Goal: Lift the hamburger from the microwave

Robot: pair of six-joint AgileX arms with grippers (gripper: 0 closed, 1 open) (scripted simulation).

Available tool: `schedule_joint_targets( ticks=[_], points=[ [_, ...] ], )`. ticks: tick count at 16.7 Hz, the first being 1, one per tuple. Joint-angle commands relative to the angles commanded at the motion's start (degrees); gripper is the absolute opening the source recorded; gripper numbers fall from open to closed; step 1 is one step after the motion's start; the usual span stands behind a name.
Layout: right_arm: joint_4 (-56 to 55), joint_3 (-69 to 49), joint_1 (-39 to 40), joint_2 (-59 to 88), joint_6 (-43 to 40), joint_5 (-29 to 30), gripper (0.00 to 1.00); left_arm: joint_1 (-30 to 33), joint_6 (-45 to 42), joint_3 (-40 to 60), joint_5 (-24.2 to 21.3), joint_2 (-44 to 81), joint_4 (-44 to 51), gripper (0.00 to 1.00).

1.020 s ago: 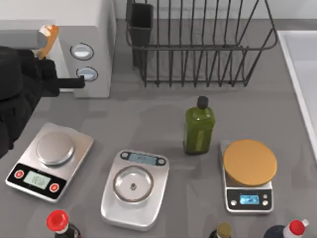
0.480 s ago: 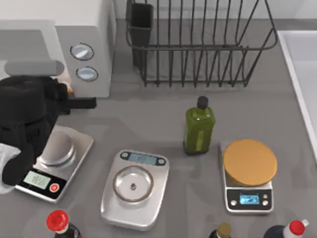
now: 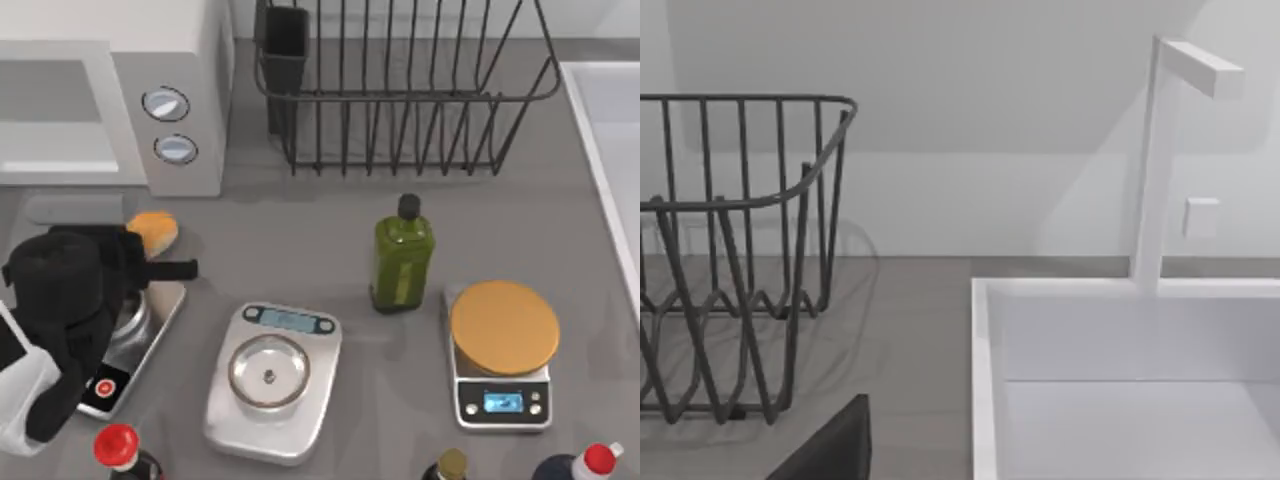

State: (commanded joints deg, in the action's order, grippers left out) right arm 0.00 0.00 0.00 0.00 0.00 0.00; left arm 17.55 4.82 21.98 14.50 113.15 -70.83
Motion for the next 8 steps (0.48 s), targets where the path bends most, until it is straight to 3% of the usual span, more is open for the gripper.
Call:
schedule_joint_targets(
  ticks=[5, 8],
  points=[
    [0.0, 0.0, 0.0, 0.0, 0.0, 0.0, 1.0, 0.03, -0.01, -0.35, -0.06, 0.69, -0.85, 0.0],
    [0.0, 0.0, 0.0, 0.0, 0.0, 0.0, 1.0, 0.03, -0.01, -0.35, -0.06, 0.69, -0.85, 0.23]
  ],
)
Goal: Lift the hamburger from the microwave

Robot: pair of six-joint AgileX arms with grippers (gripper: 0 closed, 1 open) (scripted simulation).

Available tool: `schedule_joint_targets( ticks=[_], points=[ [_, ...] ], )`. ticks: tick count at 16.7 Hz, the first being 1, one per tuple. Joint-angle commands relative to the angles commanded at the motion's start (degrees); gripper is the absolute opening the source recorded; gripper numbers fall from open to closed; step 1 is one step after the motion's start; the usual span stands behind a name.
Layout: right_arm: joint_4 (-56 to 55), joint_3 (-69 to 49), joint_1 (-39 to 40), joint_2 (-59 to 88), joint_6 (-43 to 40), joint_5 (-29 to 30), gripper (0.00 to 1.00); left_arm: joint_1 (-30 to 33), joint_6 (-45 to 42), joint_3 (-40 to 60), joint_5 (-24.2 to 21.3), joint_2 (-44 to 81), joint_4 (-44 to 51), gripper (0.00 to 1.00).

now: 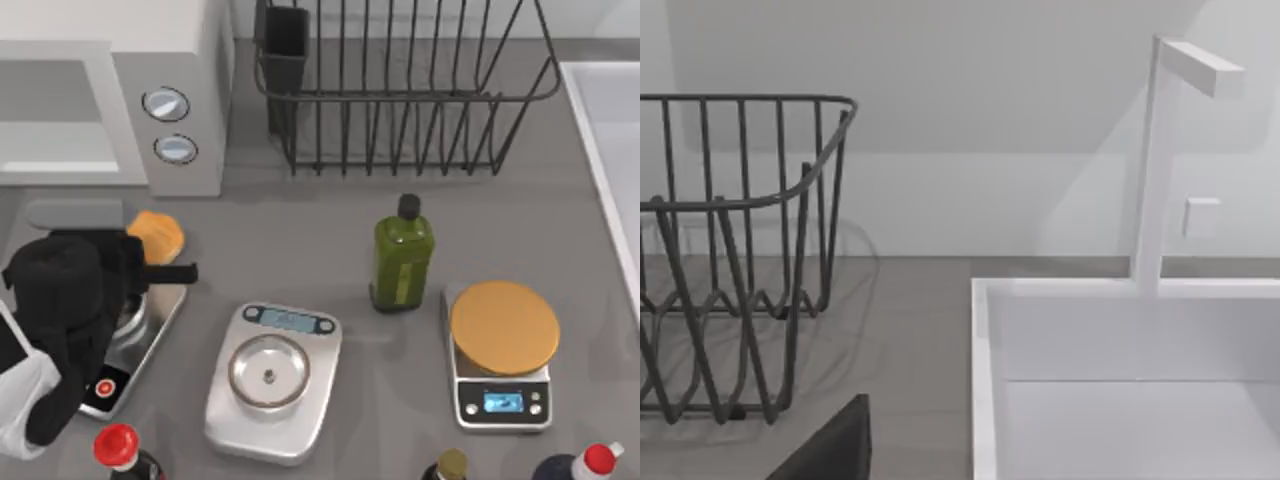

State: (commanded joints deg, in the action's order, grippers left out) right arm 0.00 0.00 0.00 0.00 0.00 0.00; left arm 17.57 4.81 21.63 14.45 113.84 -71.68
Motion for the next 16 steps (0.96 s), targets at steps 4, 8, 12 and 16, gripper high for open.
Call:
schedule_joint_targets(
  ticks=[4, 8, 12, 16],
  points=[
    [0.0, 0.0, 0.0, 0.0, 0.0, 0.0, 1.0, 0.0, 0.0, 0.0, 0.0, 0.0, 0.0, 0.53],
    [0.0, 0.0, 0.0, 0.0, 0.0, 0.0, 1.0, 0.0, 0.0, 0.0, 0.0, 0.0, 0.0, 0.83],
    [0.0, 0.0, 0.0, 0.0, 0.0, 0.0, 1.0, 0.0, 0.0, 0.0, 0.0, 0.0, 0.0, 1.0],
    [0.0, 0.0, 0.0, 0.0, 0.0, 0.0, 1.0, 0.0, 0.0, 0.0, 0.0, 0.0, 0.0, 1.0]
  ],
)
